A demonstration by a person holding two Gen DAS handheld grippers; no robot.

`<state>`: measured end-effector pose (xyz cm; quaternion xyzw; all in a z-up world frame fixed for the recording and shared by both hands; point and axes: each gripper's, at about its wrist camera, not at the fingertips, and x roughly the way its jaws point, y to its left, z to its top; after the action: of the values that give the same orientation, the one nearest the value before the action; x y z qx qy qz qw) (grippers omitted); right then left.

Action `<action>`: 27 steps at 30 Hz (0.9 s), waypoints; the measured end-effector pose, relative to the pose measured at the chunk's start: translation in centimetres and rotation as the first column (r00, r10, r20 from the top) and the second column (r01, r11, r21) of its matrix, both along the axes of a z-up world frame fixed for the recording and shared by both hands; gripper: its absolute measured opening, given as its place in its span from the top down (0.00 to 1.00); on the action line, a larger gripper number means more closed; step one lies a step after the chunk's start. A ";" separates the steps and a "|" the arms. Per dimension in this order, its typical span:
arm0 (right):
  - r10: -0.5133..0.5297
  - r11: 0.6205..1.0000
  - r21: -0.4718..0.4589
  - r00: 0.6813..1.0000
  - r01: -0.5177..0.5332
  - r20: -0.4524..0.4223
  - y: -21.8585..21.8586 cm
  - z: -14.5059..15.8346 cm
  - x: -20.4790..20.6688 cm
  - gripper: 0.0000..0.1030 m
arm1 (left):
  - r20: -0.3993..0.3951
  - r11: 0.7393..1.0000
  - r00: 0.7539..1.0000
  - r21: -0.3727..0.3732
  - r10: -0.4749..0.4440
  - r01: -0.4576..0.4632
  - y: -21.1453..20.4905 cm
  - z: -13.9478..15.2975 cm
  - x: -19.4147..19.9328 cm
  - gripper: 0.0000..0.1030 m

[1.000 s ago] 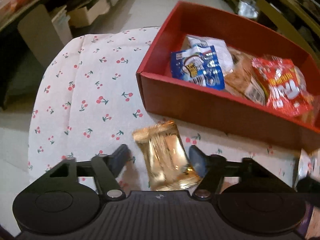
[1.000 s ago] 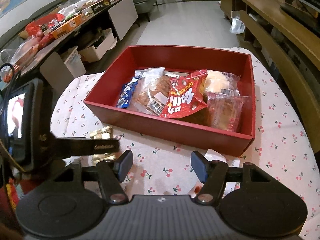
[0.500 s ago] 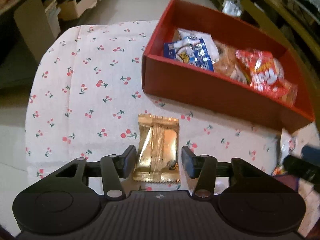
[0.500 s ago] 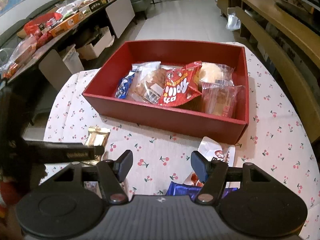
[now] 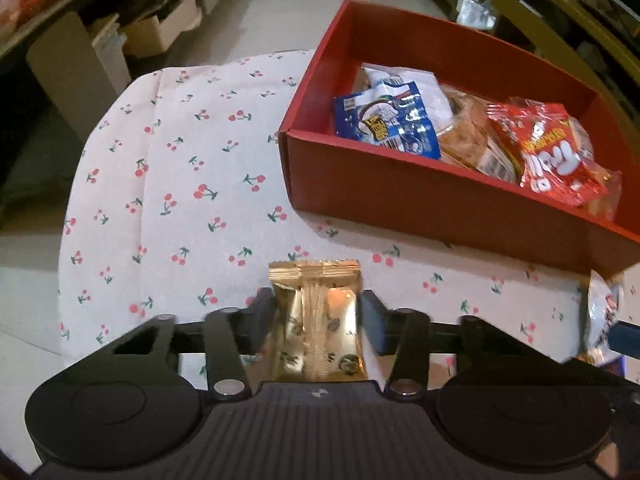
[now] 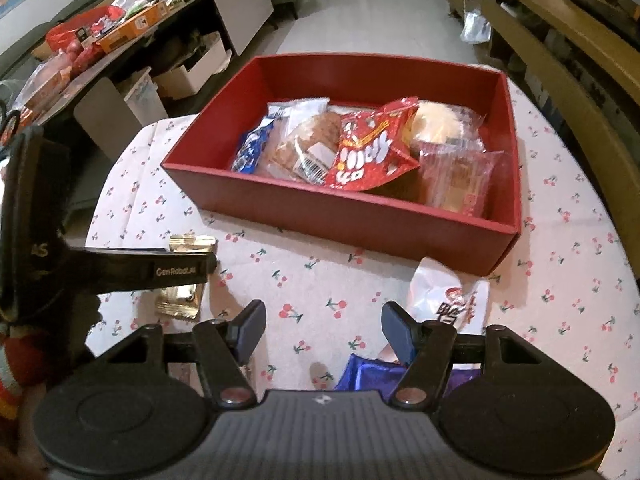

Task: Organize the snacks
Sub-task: 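Grasp the gold wafer packet with the left tool while the right tool grasps the white Kaprons wafer pack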

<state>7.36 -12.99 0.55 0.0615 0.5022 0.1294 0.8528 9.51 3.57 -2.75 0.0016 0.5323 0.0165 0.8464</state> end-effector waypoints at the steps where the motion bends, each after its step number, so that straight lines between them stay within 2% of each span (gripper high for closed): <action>1: 0.002 1.000 0.004 1.000 -0.002 -0.005 0.2 0.0 -0.1 0.37 | -0.002 1.000 1.000 0.006 -0.006 0.006 0.1 0.0 -0.2 0.52; 5: 0.033 0.999 -0.002 0.999 -0.033 -0.008 1.4 -0.3 -0.7 0.37 | -0.010 1.000 1.000 -0.025 0.003 -0.003 1.4 0.2 -0.8 0.55; 13: 0.154 0.988 -0.015 0.987 -0.155 -0.047 5.3 -1.8 -1.7 0.32 | -0.021 0.997 1.000 -0.079 -0.004 0.003 3.3 0.8 -1.6 0.55; 21: 0.241 0.969 -0.042 0.967 -0.245 -0.081 8.4 -3.7 -2.3 0.31 | -0.035 0.998 0.999 -0.068 -0.017 0.014 3.2 0.2 -1.6 0.53; 25: 0.240 0.964 -0.104 0.970 -0.243 -0.043 9.3 -4.1 -2.5 0.29 | -0.030 0.998 0.999 -0.050 -0.038 0.037 2.6 0.1 -1.7 0.48; 27: 0.242 0.962 -0.125 0.970 -0.244 -0.028 9.6 -4.3 -2.9 0.33 | -0.025 0.998 0.999 -0.038 -0.047 0.046 2.4 0.0 -1.8 0.44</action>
<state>4.49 -3.36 -3.71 -0.0542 0.5186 0.2004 0.8295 7.70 5.99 -2.76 -0.0018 0.5435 -0.0132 0.8393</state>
